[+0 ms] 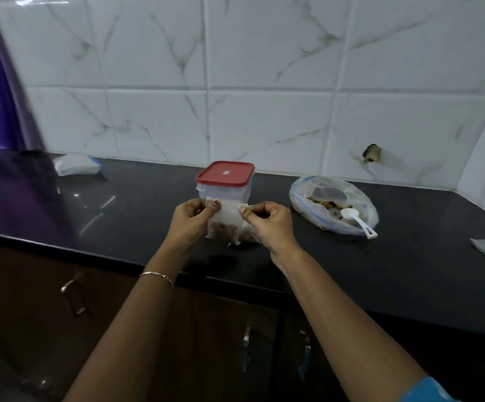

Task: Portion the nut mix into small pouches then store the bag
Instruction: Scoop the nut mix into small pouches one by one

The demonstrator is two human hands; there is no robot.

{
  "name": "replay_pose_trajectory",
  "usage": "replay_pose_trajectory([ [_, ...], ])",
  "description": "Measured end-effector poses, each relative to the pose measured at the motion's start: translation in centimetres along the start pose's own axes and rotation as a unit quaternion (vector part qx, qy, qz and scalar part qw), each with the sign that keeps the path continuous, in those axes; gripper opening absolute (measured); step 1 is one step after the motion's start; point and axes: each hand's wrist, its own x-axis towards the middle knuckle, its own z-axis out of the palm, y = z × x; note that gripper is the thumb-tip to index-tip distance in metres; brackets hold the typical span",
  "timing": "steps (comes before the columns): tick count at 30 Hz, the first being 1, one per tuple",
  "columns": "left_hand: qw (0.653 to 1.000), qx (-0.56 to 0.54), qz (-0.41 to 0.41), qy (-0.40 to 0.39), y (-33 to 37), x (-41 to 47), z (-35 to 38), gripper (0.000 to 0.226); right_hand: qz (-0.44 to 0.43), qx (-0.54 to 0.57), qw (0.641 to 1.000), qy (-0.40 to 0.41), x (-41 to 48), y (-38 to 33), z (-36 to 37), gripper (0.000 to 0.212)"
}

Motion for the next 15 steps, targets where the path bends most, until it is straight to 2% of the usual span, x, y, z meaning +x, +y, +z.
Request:
replay_pose_trajectory([
  [4,0.999,0.025,-0.036,0.030,-1.3,1.1,-2.3,0.017,0.035,-0.043,0.998,-0.013,1.0,1.1,2.4,0.013],
  [9,0.996,0.044,-0.059,0.041,-2.7,2.6,-1.8,0.023,0.041,-0.117,0.992,0.013,1.9,2.1,2.9,0.013],
  [12,0.992,0.110,-0.046,0.036,-3.1,3.8,-1.7,0.022,0.047,-0.140,0.989,0.001,2.3,2.2,2.3,0.010],
  [15,0.972,0.232,-0.010,0.044,-2.7,4.1,-1.4,0.036,0.034,-0.178,0.983,0.001,2.4,1.9,1.1,0.006],
])
